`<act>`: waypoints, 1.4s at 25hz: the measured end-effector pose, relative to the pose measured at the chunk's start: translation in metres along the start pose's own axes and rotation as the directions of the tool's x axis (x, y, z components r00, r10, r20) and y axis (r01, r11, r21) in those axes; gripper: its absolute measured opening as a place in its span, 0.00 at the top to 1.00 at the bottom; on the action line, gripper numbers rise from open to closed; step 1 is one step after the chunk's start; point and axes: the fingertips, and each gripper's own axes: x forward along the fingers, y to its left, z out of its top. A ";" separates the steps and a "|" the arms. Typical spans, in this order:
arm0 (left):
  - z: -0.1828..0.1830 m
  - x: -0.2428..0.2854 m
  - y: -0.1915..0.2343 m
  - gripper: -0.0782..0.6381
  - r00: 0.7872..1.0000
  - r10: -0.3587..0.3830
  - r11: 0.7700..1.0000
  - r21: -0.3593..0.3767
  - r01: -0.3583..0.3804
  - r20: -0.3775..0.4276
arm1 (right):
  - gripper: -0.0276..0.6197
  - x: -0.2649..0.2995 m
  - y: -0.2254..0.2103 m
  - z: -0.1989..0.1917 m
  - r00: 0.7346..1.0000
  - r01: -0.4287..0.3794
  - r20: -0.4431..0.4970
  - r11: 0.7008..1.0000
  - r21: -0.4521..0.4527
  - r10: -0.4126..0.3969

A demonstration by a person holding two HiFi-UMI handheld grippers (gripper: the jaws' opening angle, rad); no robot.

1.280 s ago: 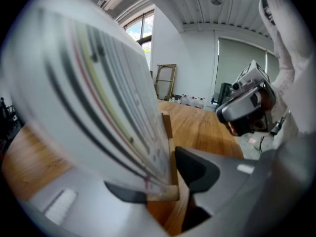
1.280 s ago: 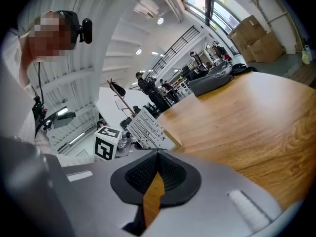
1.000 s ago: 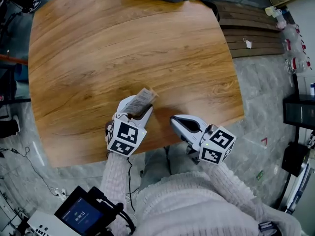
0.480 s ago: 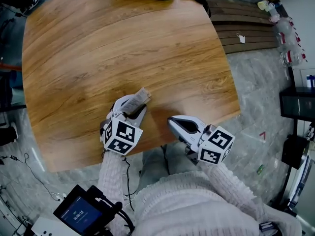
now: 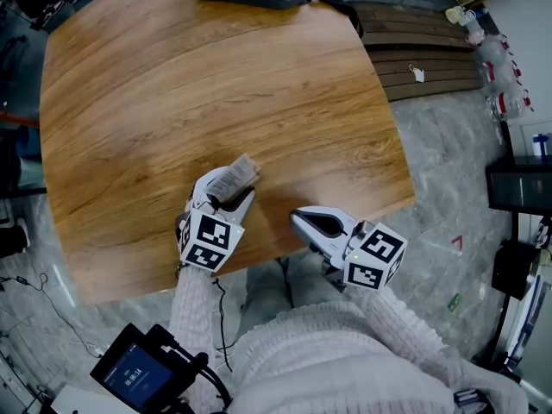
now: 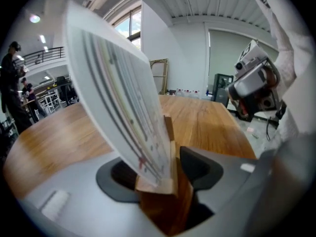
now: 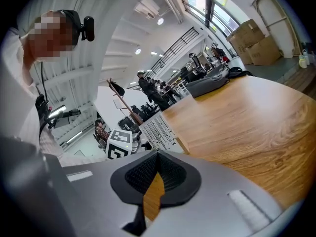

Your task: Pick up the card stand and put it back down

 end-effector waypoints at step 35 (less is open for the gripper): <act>0.055 -0.145 -0.038 0.88 0.905 0.305 0.879 -0.454 -0.147 0.298 | 0.96 0.022 0.074 0.043 0.990 -0.140 -0.049 0.936 -0.323 0.132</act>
